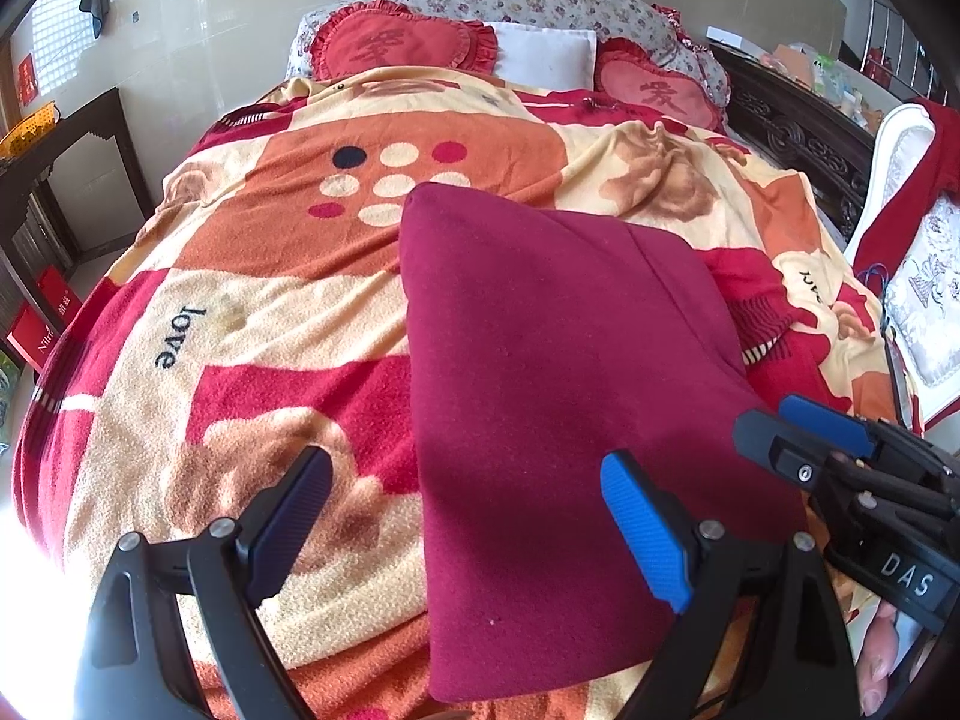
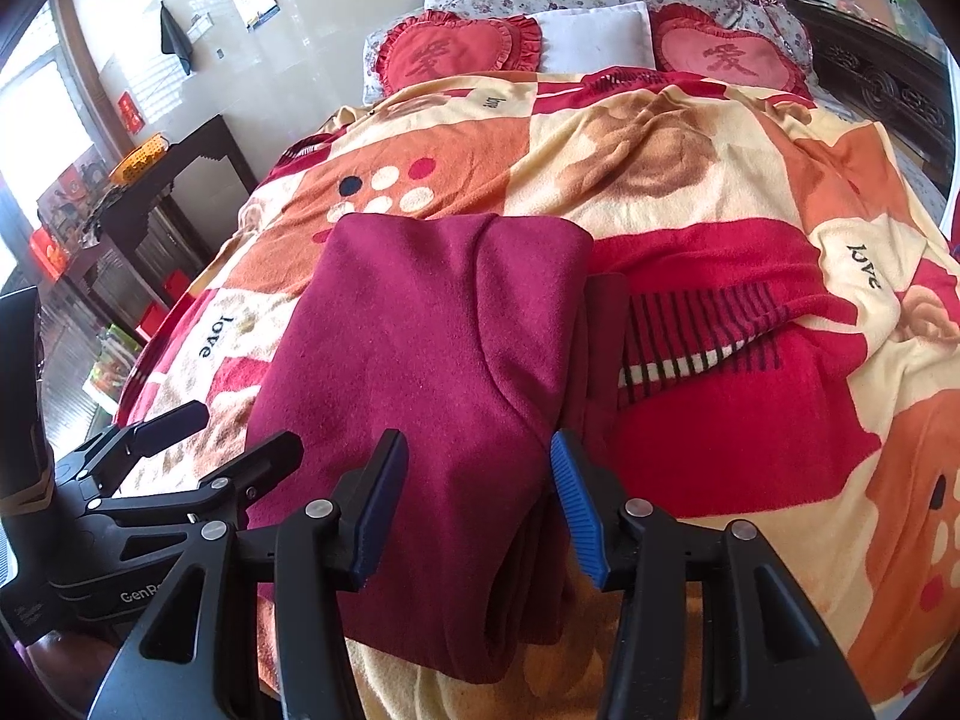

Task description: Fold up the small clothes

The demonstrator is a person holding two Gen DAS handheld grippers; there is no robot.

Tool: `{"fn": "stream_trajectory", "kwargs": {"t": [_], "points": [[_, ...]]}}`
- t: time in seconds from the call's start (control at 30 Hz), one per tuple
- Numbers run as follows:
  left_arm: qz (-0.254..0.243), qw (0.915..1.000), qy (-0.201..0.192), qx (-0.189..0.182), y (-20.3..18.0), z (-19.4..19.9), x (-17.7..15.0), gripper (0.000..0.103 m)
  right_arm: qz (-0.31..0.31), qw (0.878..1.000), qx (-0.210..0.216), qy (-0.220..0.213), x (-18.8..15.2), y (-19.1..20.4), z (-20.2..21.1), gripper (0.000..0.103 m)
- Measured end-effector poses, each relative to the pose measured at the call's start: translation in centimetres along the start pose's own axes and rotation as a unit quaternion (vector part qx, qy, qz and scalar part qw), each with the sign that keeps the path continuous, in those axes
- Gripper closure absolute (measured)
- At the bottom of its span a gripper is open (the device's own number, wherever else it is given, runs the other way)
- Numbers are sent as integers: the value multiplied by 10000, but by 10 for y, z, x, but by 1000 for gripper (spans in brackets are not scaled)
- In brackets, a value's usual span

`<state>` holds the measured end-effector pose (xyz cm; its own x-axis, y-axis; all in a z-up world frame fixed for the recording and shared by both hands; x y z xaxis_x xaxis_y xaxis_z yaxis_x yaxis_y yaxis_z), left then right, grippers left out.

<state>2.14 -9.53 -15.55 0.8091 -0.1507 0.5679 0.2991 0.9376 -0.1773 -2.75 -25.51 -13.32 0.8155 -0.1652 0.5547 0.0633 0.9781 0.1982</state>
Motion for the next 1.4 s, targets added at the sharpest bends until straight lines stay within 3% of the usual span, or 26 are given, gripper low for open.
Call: {"fn": "stream_trajectory", "kwargs": {"t": [1.4], "points": [[57, 9999, -80, -53, 1, -3, 0, 9, 51, 10000, -43, 32, 1, 5, -6, 61]]}}
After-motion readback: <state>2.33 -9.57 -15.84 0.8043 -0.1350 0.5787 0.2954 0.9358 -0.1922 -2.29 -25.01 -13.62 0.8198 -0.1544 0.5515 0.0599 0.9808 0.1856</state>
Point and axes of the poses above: each gripper's, at about its wrist camera, not at the fingertips, and z roughly against the way its jaws point, y to its left, x to its top, the point moved 8 cm from there along -z, roughly the way its jaws point, and after that the axes turned 10 degrees about -x, right-handed, at the moved point
